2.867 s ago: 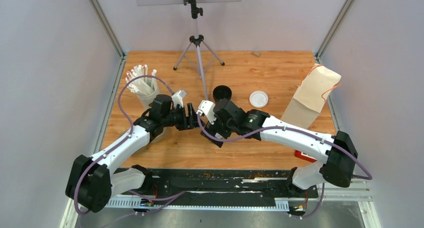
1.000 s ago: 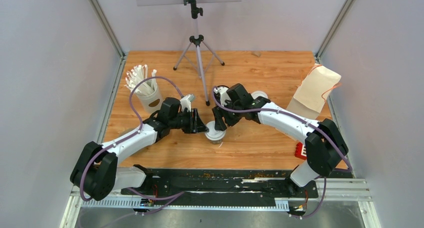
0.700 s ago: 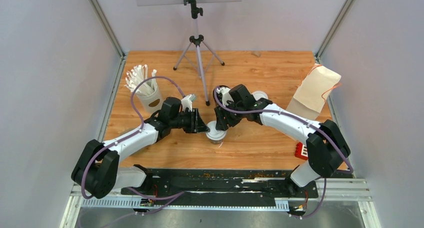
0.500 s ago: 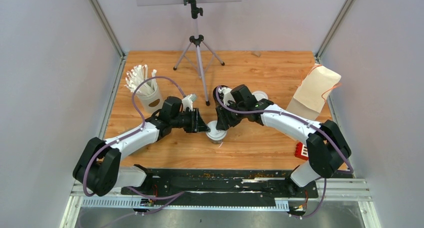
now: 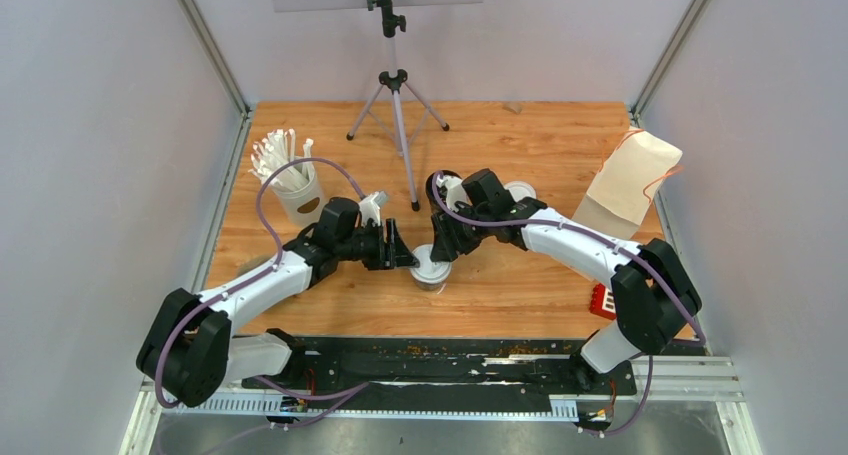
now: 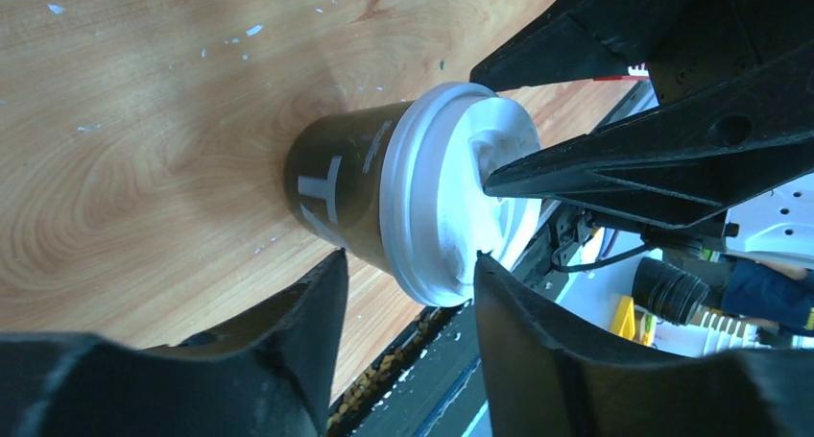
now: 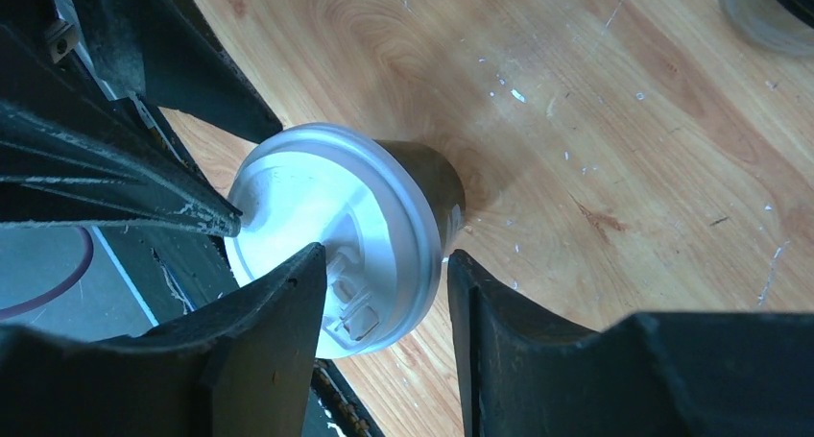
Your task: Pack the takeout coffee
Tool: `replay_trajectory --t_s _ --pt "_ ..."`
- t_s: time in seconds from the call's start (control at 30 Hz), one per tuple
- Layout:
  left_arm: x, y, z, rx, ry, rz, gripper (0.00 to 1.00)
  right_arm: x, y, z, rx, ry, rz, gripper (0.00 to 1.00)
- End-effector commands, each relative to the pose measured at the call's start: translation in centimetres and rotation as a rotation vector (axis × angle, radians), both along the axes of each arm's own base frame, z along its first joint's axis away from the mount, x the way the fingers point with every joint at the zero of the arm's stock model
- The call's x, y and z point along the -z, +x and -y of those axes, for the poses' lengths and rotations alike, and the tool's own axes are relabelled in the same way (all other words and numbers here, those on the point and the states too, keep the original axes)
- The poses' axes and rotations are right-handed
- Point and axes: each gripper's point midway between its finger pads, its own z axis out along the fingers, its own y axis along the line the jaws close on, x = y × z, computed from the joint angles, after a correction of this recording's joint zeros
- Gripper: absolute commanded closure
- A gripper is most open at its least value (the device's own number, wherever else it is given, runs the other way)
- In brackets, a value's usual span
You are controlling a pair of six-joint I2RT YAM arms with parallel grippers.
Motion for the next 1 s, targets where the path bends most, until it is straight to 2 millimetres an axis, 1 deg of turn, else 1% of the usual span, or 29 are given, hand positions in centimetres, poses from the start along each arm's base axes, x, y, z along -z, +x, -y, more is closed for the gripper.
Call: replay_trajectory --t_s 0.0,0.17,0.3,0.43,0.53,0.67,0.73,0.87,0.97 --pt "-1.8 1.2 0.5 0.012 -0.012 0.070 0.38 1.0 -0.2 0.2 -0.007 -0.013 -0.025 0.51" --pt "-2.4 1.8 1.1 0.033 -0.028 0.085 0.31 1.2 -0.2 0.0 -0.008 -0.013 -0.037 0.51" --pt "-2.0 2.3 0.8 0.040 0.021 0.113 0.30 0.9 0.0 0.1 0.002 -0.021 -0.042 0.51" --pt "-1.1 2.7 0.5 0.048 0.064 0.123 0.36 0.3 0.0 0.1 0.008 -0.017 -0.037 0.50" --pt "-0.6 2.2 0.8 0.073 0.047 0.106 0.42 -0.2 0.1 0.0 0.008 -0.011 -0.030 0.50" --pt "0.5 1.7 0.1 0.070 0.086 0.087 0.48 -0.6 0.4 -0.1 0.015 -0.011 -0.027 0.49" --pt "0.8 1.6 -0.1 0.063 0.094 0.086 0.51 -0.9 0.5 -0.1 0.028 -0.011 -0.038 0.46" --pt "1.0 1.4 -0.5 0.048 0.109 0.087 0.53 -2.7 0.4 -0.1 0.069 0.008 -0.050 0.40" --pt "1.0 1.3 -0.5 0.045 0.108 0.089 0.53 -3.9 0.2 0.3 0.092 0.014 -0.046 0.41"
